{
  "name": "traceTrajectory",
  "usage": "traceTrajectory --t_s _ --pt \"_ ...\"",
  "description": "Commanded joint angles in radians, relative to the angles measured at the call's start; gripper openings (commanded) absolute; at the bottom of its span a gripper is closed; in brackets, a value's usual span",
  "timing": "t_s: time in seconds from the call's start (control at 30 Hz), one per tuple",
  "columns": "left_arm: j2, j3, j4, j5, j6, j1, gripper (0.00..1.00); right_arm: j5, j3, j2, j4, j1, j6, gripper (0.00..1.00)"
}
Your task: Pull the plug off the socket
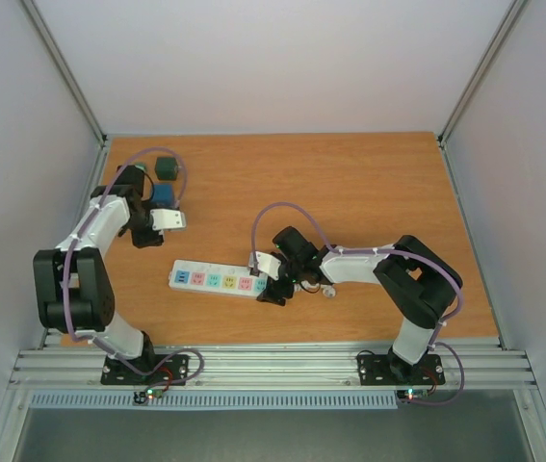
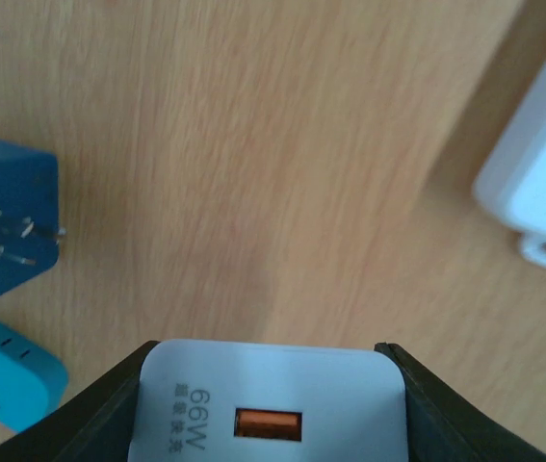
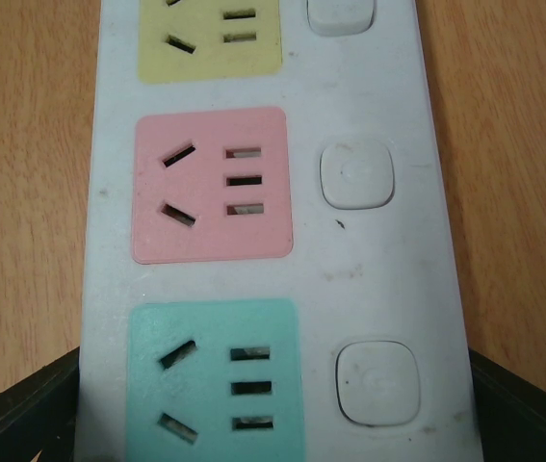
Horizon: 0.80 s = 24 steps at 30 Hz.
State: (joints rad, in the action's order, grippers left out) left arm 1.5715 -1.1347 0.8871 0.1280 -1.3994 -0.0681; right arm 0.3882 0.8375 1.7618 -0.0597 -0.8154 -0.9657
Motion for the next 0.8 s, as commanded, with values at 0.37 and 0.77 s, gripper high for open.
traceTrajectory --t_s 0.37,0.77 --pt "0.146 0.005 -0.179 -0.224 0.001 0.001 0.40 -0.065 0.006 0.057 -0.054 -0.018 -0.010 0.31" --pt "0.214 0.008 -0.219 -0.235 0.037 0.042 0.53 -0.070 0.005 0.063 -0.057 -0.019 -0.010 0.31"
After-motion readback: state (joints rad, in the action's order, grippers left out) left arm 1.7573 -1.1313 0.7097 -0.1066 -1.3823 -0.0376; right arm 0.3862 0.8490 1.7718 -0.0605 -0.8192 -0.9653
